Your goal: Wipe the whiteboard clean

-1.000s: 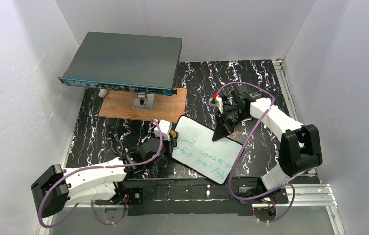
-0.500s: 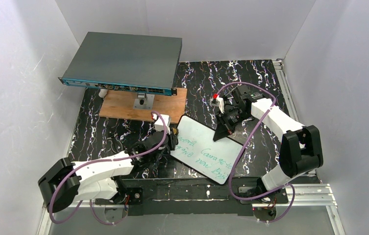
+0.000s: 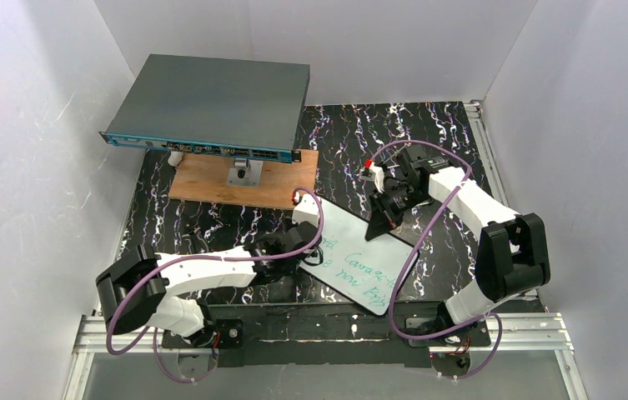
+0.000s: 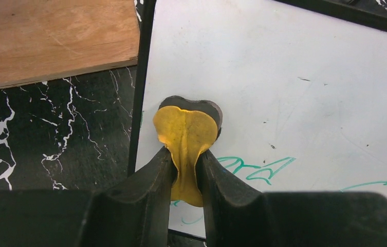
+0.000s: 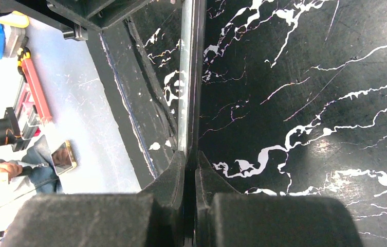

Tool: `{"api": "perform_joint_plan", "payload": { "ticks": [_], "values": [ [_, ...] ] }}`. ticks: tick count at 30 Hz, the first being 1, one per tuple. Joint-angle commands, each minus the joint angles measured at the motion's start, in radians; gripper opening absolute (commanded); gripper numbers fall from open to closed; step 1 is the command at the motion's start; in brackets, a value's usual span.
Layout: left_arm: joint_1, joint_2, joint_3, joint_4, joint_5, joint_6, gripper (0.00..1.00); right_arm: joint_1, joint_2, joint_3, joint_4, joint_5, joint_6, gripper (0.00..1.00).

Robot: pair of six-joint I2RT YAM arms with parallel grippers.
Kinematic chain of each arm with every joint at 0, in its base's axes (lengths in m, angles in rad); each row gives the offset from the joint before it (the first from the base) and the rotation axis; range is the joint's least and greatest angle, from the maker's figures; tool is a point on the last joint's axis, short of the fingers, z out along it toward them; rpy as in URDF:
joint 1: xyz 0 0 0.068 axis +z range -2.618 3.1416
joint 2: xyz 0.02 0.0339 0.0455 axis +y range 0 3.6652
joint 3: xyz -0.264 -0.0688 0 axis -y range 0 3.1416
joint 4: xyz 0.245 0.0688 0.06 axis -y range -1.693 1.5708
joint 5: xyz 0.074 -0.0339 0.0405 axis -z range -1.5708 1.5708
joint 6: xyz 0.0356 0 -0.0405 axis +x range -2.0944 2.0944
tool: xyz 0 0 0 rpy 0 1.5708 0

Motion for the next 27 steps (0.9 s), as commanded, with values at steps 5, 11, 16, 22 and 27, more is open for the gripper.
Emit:
{"api": "perform_joint_plan", "payload": {
  "ticks": [5, 11, 16, 22, 27],
  "values": [
    [0.050, -0.048, 0.003, -0.059, -0.008, 0.068, 0.00, 0.016, -0.024, 0.002, 0.068, -0.037, -0.114, 0.01],
    [0.120, -0.099, -0.014, -0.049, 0.061, 0.121, 0.00, 0.016, -0.027, 0.001, 0.069, -0.034, -0.116, 0.01],
    [0.121, -0.107, -0.052, 0.015, 0.200, 0.146, 0.00, 0.016, -0.025, 0.001, 0.070, -0.035, -0.116, 0.01],
    [0.083, -0.106, -0.114, 0.084, 0.311, 0.161, 0.00, 0.016, -0.021, 0.001, 0.070, -0.035, -0.115, 0.01],
    [0.042, -0.070, -0.110, 0.058, 0.271, 0.166, 0.00, 0.016, -0.019, 0.001, 0.069, -0.037, -0.115, 0.01]
  ]
}}
